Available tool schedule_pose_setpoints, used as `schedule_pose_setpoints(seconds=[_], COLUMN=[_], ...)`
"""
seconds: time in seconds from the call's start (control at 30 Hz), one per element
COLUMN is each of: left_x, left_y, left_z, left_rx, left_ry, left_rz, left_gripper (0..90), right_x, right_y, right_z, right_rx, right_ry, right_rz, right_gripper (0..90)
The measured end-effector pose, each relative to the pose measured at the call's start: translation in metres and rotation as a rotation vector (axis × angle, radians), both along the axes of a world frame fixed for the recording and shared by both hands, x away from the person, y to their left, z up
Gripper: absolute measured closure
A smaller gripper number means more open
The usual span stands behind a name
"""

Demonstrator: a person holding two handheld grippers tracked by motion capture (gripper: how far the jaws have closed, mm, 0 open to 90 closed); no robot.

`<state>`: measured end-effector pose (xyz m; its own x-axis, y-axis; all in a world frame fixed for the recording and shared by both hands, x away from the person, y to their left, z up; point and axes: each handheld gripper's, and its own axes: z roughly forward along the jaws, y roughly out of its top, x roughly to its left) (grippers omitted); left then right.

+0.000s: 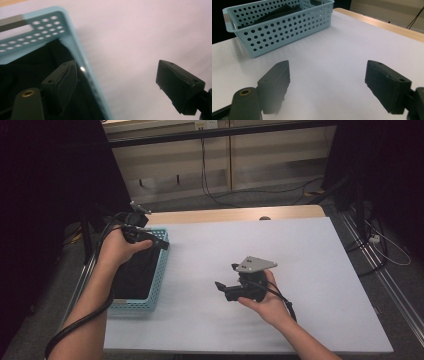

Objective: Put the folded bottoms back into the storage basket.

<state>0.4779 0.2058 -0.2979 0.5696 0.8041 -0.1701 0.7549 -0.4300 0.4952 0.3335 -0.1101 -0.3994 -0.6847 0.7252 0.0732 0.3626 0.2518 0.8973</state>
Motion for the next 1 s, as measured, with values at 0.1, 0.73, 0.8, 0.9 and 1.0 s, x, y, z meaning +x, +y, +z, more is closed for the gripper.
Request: schedule_pose_setpoints(seconds=[0.1, 0.73, 0.8, 0.9, 1.0], left_x=[-0.005, -0.049, -0.054, -0.059, -0.065], left_y=[-0.010, -0.053, -0.054, -0.053, -0.052], left_z=[-0.006, -0.047, -0.053, -0.059, -0.064], left_rx=[-0.014, -0.075, -0.082, -0.089, -0.101], left_ry=[-0.007, -0.033, -0.030, -0.031, -0.039], left_rz=[-0.031, -0.188, -0.191, -0.205, -0.217], left_gripper=[17.1, 16.5, 16.4, 16.2, 16.2], right_x=[-0.004, -0.020, -0.022, -0.024, -0.026], right_y=[-0.011, -0.066, -0.070, -0.075, -0.082], right_z=[-0.006, -0.025, -0.026, -0.027, -0.028], right_rx=[-0.004, -0.050, -0.052, -0.058, -0.061], right_ry=[0.009, 0.055, 0.060, 0.062, 0.065], right_rz=[-0.006, -0.033, -0.033, -0.031, -0.033], right_gripper=[19.8, 19.3, 19.3, 19.1, 19.0])
